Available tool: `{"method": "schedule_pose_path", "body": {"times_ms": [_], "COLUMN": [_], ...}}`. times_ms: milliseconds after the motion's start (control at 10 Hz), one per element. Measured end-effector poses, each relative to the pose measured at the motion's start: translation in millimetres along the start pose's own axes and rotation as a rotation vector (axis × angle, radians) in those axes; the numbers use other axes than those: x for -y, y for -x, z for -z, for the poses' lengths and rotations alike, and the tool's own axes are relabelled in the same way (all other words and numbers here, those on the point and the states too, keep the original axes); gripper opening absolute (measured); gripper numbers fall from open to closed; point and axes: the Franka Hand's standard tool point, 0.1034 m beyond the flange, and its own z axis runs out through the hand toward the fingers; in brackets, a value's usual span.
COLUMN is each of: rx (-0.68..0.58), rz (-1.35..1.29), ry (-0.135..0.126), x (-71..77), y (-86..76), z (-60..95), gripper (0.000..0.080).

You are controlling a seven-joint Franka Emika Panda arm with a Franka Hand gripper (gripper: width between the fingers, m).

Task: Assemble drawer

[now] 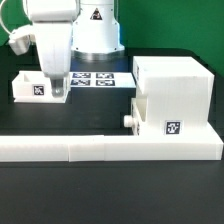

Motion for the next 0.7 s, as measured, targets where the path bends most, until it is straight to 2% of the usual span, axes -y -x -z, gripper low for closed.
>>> {"method": "schedule_pose_path", "body": {"times_ms": [100,200,300,700], "rx": [-0.002,-0.002,-0.007,-0.004], "rz": [-0.023,-0.026,-0.026,-0.05], "ry": [0.024,0.029,0.015,0.016], "x": [20.9,35.1,45.4,41.8], "y": [-2.5,-6.4,-9.9,-7.9], "z": [0.1,-3.4,-7.8,-6.6], "gripper": [0.0649,0.0649,0.0649,0.0649]}}
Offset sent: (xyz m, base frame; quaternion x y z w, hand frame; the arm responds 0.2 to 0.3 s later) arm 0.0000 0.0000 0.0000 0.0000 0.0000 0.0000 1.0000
